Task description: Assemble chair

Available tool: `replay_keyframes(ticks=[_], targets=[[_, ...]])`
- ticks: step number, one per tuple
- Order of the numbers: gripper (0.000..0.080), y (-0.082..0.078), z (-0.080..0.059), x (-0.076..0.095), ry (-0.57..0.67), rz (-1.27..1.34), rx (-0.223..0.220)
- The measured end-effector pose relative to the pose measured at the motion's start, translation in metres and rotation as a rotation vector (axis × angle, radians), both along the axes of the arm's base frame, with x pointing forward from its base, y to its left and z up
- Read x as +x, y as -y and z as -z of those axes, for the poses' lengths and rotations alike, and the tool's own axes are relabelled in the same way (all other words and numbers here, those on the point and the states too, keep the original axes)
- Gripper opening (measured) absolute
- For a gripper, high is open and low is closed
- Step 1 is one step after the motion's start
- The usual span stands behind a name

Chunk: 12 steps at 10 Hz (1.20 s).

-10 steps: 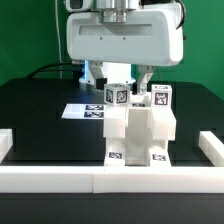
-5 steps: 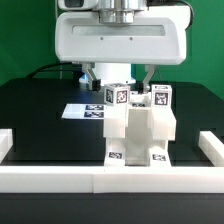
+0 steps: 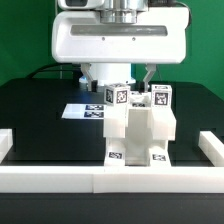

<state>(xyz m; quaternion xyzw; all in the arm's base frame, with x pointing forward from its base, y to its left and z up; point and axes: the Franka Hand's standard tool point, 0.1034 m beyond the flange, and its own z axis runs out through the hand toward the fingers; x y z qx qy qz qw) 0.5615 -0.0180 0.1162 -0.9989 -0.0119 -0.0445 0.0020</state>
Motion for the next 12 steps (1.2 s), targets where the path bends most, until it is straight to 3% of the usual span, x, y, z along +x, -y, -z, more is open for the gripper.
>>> replay_keyframes(ticks=[5, 6, 7, 8, 9, 12], targets=[[0.0649, 0.0043, 0.0001, -0.0003, -0.004, -0.239, -0.034], [0.0535, 0.0043, 0.0001, -0.0003, -0.004, -0.238, -0.034], [0.0372, 0.0043, 0.0001, -0.0004, -0.004, -0.237, -0.034], [0.0372, 0.0043, 0.0, -0.0003, -0.004, -0.221, -0.033], [0.0286, 0.0045, 0.0001, -0.0003, -0.004, -0.22, -0.033], [0.0286, 0.004, 0.0001, -0.0003, -0.003, 0.001, -0.012]])
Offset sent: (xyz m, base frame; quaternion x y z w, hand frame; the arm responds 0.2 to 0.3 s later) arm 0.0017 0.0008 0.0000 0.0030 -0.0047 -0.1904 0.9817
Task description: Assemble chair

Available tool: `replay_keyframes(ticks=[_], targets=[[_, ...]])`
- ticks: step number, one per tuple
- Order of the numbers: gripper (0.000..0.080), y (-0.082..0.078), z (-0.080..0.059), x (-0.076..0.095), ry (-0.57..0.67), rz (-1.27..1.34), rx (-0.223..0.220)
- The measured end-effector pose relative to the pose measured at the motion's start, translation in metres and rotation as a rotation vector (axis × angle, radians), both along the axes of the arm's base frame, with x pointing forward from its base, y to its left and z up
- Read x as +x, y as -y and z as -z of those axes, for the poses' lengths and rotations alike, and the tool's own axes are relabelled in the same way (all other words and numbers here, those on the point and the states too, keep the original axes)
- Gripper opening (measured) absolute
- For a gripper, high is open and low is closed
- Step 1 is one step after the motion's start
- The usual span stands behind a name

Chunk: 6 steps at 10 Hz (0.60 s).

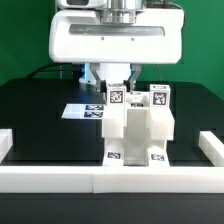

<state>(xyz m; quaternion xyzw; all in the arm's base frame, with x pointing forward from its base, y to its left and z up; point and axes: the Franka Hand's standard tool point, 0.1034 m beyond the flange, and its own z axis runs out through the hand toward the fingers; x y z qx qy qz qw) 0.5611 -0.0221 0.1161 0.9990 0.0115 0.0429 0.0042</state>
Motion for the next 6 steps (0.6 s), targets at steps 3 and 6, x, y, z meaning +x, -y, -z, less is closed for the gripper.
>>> replay_keyframes(ticks=[3, 6], targets=[[0.0286, -0.0014, 0.0, 0.0002, 0.003, 0.225, 0.019], [0.0288, -0.0024, -0.0001, -0.0003, 0.002, 0.361, 0.031]])
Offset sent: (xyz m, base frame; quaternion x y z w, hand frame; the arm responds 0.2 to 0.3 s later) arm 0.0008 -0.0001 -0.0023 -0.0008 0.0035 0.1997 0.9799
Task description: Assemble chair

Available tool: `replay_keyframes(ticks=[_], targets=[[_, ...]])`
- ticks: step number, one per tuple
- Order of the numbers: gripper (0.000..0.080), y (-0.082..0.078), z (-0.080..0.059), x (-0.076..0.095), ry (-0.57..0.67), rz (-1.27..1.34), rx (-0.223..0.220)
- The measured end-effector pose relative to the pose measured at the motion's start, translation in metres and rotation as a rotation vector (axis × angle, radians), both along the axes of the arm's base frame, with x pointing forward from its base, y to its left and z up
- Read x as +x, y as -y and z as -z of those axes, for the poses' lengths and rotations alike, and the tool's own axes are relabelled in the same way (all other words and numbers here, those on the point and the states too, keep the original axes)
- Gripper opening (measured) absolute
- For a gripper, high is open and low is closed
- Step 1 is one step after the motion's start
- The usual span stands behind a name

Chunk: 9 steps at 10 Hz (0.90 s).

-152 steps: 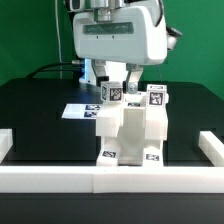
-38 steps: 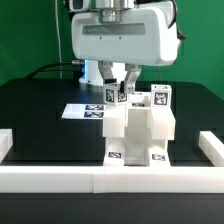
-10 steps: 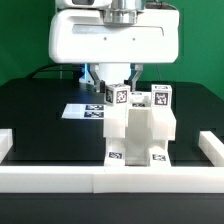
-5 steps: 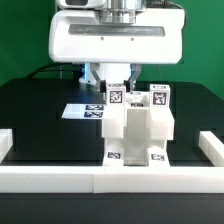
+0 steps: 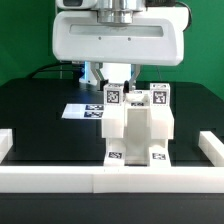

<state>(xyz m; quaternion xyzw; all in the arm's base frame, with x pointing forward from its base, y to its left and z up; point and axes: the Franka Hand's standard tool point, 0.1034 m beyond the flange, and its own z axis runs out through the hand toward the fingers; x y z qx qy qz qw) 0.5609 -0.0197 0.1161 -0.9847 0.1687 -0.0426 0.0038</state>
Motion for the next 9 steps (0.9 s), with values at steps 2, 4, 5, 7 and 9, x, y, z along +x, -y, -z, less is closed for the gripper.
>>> replay_keyframes(ticks=[2, 4, 5, 7, 9], targets=[[0.0288, -0.002, 0.0, -0.0015, -0.006, 0.112, 0.012], [0.0288, -0.0065, 0.0001, -0.0057, -0.026, 0.189, 0.025], [0.0288, -0.0074, 0.0001, -0.0062, -0.029, 0.197, 0.026], [0.0289, -0.0081, 0.0011, -0.0071, -0.033, 0.198, 0.027], [0.0598, -0.0081, 0.0015, -0.0072, -0.034, 0.198, 0.026]])
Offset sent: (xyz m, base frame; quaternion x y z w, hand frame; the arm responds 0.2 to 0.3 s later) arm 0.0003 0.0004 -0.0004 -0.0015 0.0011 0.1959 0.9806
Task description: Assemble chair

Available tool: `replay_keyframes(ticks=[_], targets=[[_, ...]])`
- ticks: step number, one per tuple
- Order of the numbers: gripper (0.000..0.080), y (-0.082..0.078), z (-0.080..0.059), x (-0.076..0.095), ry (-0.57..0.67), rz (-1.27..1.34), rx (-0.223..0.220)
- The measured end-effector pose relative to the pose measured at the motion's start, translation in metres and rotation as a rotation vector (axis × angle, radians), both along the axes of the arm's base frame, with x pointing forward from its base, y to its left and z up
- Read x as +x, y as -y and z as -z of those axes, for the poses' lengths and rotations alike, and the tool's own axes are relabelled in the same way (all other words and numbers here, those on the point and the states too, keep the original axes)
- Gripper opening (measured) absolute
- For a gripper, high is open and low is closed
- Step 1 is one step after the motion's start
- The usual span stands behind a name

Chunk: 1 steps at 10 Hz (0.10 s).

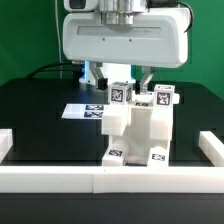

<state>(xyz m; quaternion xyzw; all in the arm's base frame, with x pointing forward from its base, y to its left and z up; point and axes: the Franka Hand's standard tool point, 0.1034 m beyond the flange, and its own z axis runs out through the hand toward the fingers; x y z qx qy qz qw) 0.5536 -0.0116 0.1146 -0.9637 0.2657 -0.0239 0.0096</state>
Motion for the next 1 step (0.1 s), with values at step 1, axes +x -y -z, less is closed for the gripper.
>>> replay_keyframes(ticks=[1], targets=[[0.0634, 0.0, 0.0002, -0.0001, 0.0, 0.0, 0.0]])
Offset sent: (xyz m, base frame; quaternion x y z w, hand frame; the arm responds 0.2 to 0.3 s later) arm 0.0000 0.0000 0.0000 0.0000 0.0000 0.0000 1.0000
